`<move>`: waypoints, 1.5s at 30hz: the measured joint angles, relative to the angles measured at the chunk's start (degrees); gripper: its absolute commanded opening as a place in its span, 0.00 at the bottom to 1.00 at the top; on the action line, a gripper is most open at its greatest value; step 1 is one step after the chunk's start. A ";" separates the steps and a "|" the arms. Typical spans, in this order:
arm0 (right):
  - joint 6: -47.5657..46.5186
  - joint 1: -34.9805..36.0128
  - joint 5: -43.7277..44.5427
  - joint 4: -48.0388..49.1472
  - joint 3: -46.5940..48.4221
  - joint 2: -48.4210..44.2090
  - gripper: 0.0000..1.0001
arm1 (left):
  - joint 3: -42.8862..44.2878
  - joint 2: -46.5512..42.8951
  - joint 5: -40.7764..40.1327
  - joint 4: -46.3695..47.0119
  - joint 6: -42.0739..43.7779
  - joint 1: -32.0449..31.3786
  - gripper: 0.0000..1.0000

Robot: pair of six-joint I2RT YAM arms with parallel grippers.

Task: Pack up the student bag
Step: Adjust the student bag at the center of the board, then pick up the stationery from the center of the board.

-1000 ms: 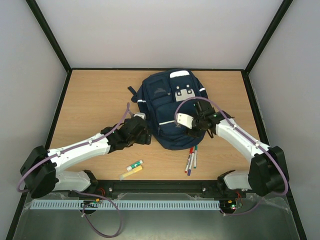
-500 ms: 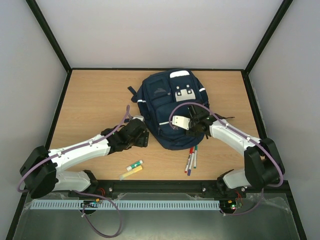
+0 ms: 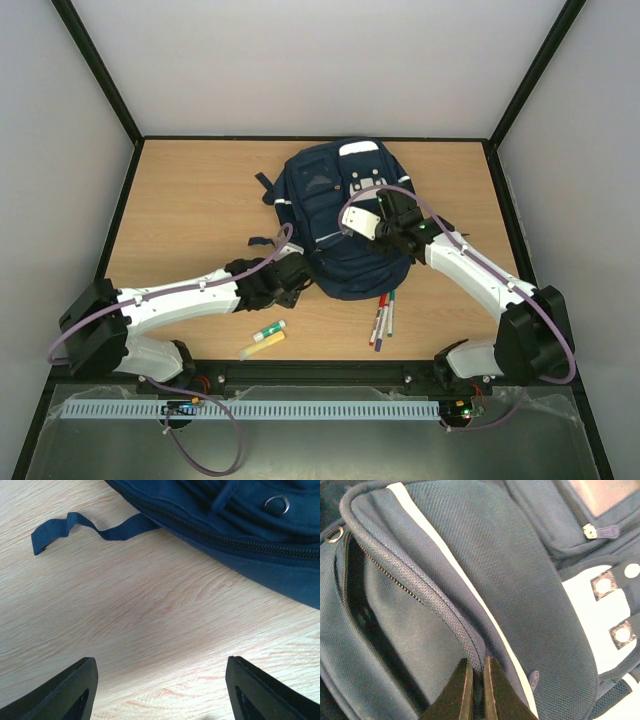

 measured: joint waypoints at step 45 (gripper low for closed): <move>21.64 0.00 -1.75 8.13 -0.04 0.26 0.01 | 2.99 16.79 8.13 -19.52 -6.21 -9.99 0.48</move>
